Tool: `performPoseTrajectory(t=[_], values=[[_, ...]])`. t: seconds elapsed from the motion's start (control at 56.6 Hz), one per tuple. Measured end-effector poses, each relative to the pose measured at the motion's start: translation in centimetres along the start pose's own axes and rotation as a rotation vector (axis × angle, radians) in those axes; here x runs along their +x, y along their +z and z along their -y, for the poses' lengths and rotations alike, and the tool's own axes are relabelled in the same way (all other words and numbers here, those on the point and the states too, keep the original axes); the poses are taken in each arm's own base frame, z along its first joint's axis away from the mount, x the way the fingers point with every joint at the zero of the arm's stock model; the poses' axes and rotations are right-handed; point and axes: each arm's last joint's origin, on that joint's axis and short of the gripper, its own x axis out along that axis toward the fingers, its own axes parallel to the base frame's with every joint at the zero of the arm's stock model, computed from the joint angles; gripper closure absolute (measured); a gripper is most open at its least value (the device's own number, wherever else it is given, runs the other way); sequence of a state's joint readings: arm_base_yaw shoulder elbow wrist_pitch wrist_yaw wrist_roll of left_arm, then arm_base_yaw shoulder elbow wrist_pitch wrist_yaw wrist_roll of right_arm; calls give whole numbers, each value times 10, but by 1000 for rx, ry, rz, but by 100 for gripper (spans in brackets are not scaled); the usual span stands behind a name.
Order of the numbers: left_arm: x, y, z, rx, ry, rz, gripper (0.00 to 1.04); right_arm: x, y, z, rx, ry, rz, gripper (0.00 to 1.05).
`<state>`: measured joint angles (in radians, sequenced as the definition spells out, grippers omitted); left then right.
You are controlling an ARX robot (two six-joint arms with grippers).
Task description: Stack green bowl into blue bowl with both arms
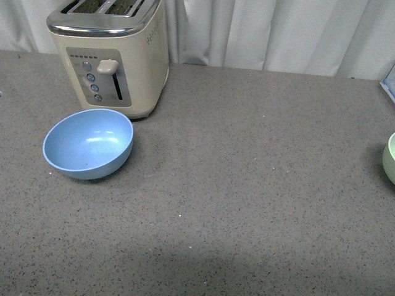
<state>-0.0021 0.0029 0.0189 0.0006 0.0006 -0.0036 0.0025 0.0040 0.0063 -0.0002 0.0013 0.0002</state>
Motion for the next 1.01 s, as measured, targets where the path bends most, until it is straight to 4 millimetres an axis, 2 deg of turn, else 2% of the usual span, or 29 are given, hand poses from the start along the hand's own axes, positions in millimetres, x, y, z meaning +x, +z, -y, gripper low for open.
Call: performPoseTrajectory(t=[0.406, 0.477, 0.53, 0.636, 0.795, 1.007], values=[[0, 0, 0, -1, -1, 0, 6, 0, 0, 0, 0, 0, 0, 9], [0, -2, 0, -119, -103, -132, 6, 0, 0, 0, 0, -1, 0, 9], [1, -9, 0, -371, -171, -332, 6, 0, 0, 0, 0, 4, 0, 9], [1, -13, 0, -624, -159, -417, 6, 0, 0, 0, 0, 2, 0, 9], [1, -11, 0, -704, -127, -438, 6, 0, 0, 0, 0, 1, 0, 9], [10, -17, 11, -665, -106, -536, 6, 0, 0, 0, 0, 0, 0, 9]])
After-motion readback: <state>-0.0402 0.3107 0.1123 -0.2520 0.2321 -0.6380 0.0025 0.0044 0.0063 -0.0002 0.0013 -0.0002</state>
